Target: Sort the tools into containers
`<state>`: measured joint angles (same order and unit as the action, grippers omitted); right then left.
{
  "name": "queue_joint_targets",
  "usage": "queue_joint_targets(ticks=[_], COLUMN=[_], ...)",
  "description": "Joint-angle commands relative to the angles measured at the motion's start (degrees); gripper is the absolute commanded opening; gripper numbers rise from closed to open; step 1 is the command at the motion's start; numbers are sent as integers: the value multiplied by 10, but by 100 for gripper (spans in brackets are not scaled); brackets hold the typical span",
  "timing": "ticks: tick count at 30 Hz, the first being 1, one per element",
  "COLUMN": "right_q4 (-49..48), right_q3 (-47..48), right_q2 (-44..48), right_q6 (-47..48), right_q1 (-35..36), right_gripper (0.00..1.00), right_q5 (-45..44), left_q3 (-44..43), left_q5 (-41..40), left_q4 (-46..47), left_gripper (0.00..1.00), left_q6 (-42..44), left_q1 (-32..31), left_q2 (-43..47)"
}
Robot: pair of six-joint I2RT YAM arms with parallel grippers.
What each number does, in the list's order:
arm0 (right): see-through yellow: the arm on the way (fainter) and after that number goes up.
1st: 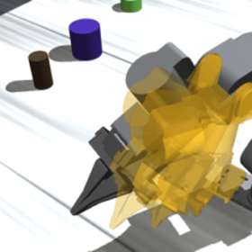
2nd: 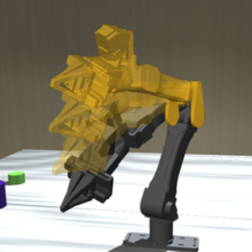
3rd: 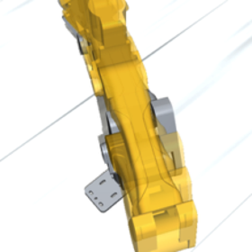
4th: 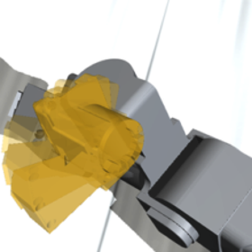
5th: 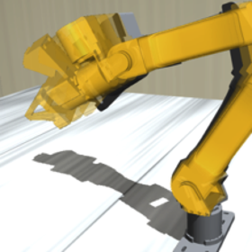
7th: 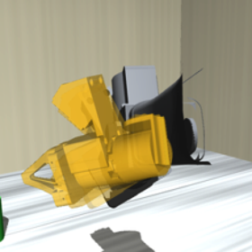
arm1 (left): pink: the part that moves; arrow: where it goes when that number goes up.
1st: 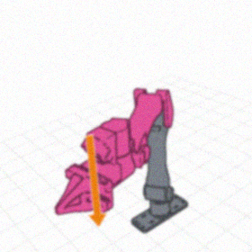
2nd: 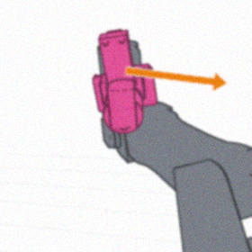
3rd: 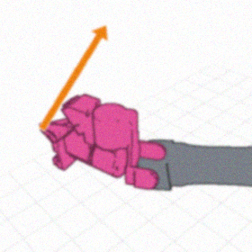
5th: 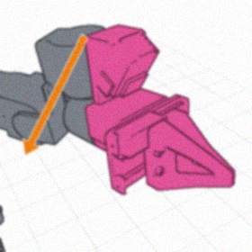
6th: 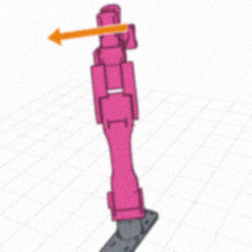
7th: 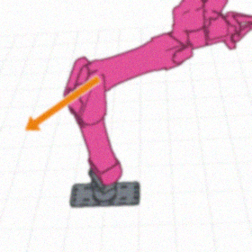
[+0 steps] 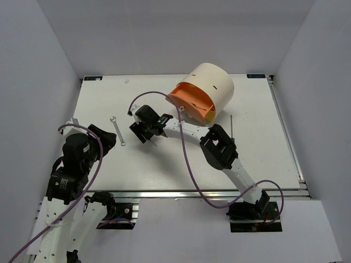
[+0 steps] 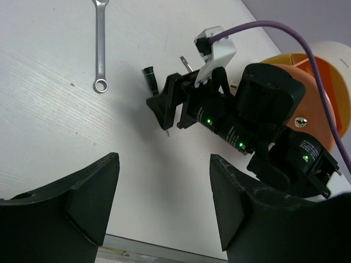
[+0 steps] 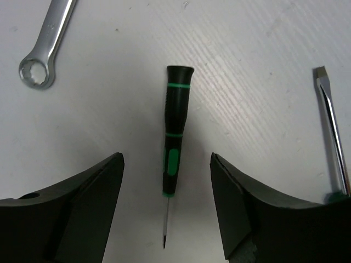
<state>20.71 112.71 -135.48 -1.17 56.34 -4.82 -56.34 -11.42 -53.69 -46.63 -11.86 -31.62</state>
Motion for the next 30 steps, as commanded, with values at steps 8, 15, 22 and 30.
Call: queue_joint_targets(ticks=[8,15,22,30], right_q4=[-29,-34,34,31], right_q3=[37,-8,29,-23], right_q2=[-45,-16,93,312], right_q6=[-16,2,75,89], right_q1=[-18,-22,-68,-118], right_gripper=[49,5,0,0], right_q5=[36,39,326,368], left_q3=[8,14,54,104], left_q5=[12,22,104,211], left_q4=[2,35,148,364], left_gripper=[76,76,77,77], left_q6=[-14,-16,-4,1], left_q1=[0,0,0,0], left_q2=[-13,-14,-13,-28])
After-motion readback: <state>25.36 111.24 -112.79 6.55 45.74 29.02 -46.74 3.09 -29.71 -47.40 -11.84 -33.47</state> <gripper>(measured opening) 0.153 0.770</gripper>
